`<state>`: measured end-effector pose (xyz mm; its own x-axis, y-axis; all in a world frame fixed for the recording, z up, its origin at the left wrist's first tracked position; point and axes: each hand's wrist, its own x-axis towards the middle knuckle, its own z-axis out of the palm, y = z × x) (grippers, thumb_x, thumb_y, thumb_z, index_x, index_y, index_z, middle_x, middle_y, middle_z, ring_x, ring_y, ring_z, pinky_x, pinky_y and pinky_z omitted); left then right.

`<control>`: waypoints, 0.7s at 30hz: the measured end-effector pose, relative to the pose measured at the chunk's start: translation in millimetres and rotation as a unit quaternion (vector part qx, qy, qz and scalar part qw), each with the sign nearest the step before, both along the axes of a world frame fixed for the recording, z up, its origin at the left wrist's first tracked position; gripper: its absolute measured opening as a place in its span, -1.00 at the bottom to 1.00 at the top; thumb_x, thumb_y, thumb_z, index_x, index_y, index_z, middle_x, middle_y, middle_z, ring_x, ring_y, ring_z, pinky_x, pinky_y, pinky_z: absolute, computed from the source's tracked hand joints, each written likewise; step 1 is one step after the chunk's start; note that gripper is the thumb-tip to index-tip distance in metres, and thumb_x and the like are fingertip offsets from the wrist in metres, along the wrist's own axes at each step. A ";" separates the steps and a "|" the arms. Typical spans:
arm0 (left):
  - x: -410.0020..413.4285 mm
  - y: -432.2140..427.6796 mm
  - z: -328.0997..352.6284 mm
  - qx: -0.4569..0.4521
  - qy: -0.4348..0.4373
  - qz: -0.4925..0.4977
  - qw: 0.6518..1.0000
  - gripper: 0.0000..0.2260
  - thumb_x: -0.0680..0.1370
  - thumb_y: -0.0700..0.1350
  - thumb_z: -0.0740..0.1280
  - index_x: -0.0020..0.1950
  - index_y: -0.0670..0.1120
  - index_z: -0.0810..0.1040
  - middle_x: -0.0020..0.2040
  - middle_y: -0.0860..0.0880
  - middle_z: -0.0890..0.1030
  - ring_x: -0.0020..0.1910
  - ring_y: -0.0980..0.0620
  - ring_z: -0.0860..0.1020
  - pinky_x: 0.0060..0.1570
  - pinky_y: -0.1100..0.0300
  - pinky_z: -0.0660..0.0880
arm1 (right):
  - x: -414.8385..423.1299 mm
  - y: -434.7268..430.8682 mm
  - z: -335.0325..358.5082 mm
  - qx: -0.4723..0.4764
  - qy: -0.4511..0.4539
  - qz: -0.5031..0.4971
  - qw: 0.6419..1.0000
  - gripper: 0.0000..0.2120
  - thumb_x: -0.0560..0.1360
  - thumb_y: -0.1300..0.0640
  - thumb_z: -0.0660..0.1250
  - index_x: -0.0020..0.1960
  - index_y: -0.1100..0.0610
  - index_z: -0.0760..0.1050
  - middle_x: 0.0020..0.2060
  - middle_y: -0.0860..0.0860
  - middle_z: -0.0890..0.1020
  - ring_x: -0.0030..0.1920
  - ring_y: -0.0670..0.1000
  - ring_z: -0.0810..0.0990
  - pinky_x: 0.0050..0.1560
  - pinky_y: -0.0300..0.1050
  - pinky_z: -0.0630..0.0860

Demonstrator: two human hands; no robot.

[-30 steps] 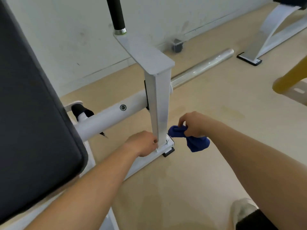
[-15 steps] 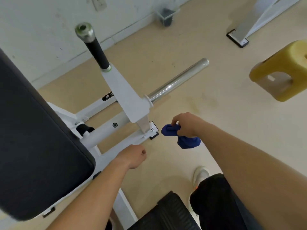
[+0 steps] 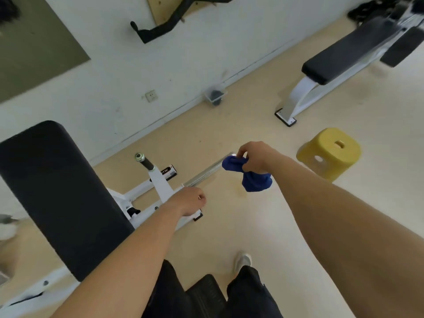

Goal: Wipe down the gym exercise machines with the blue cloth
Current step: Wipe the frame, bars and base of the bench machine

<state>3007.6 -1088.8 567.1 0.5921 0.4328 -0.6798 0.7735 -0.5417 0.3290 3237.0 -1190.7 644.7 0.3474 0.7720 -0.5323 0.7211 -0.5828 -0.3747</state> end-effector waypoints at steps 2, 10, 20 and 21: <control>24.2 0.4 34.0 0.026 -0.022 -0.009 0.999 -0.80 0.58 -0.02 0.18 -0.02 -0.05 0.56 -0.10 0.01 0.61 -0.10 -0.04 0.58 -0.12 0.08 0.51 | 18.9 -2.9 40.5 0.019 -0.026 0.005 0.999 -0.67 0.48 0.13 0.40 0.24 -0.03 0.55 0.02 0.02 0.60 0.00 0.07 0.54 -0.03 -0.07 0.49; 94.0 32.3 102.5 0.075 -0.067 -0.027 0.995 -0.82 0.59 0.03 0.18 0.06 0.04 0.55 0.07 0.05 0.59 0.02 -0.01 0.55 0.05 0.09 0.51 | 68.5 6.1 113.4 0.084 -0.089 -0.005 0.992 -0.65 0.46 0.14 0.41 0.23 -0.04 0.55 -0.01 -0.01 0.58 -0.02 0.07 0.55 -0.04 -0.05 0.50; 152.7 132.2 98.3 0.066 -0.074 0.009 0.995 -0.77 0.60 0.05 0.22 0.10 -0.03 0.58 0.01 -0.02 0.63 -0.04 -0.02 0.61 0.01 0.08 0.52 | 130.7 88.1 110.2 0.065 -0.117 0.020 0.991 -0.67 0.44 0.13 0.42 0.19 -0.05 0.56 0.00 0.00 0.61 -0.03 0.08 0.58 0.02 0.02 0.59; 159.3 145.6 96.8 0.064 -0.078 0.016 0.995 -0.78 0.60 0.03 0.22 0.08 -0.04 0.59 0.00 -0.03 0.63 -0.03 -0.03 0.61 0.00 0.07 0.53 | 138.0 102.1 108.8 0.064 -0.120 0.024 0.990 -0.68 0.43 0.13 0.42 0.18 -0.06 0.56 0.00 0.00 0.62 -0.04 0.08 0.58 0.01 0.02 0.59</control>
